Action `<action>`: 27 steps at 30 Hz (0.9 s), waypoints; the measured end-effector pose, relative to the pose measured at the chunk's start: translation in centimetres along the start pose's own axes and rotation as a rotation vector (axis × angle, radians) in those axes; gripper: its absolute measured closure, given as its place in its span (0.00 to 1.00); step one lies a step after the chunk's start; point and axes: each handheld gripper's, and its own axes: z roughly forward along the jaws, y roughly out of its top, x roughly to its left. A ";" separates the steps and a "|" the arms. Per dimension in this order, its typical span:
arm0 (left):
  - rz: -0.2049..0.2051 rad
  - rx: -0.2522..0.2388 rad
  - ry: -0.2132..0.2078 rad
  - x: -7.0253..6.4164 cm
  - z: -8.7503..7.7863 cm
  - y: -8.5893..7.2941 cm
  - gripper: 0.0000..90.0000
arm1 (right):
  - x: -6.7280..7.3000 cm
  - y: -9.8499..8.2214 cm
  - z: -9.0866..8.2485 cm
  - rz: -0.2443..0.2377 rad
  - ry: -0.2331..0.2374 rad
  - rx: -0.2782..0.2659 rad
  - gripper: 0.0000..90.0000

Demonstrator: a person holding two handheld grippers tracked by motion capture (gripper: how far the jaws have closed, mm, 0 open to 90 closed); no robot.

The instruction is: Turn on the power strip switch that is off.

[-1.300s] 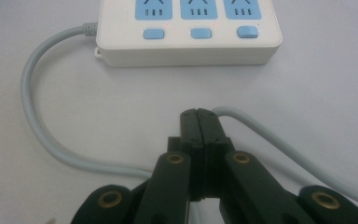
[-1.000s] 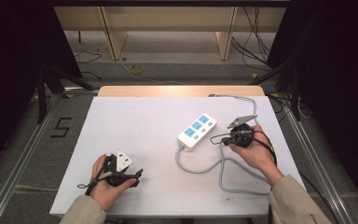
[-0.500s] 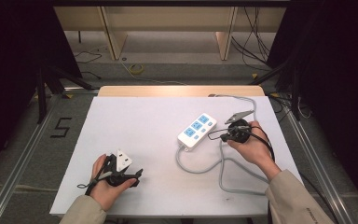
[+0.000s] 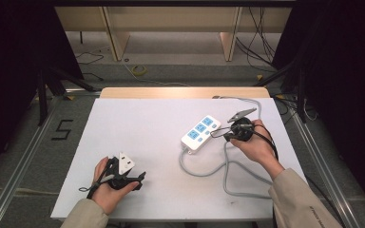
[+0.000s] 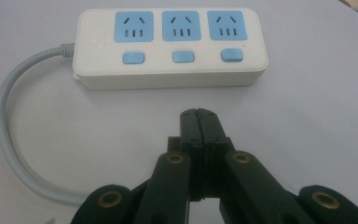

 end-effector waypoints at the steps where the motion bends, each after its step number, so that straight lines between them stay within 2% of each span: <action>1: 0.000 -0.001 0.000 0.0 0.0 0.0 0.21 | 0.0 0.1 0.1 0.002 -0.002 -0.002 1.00; 27: 0.004 -0.004 0.001 0.0 0.0 0.0 0.21 | -0.5 2.3 0.8 -0.011 -0.004 0.015 1.00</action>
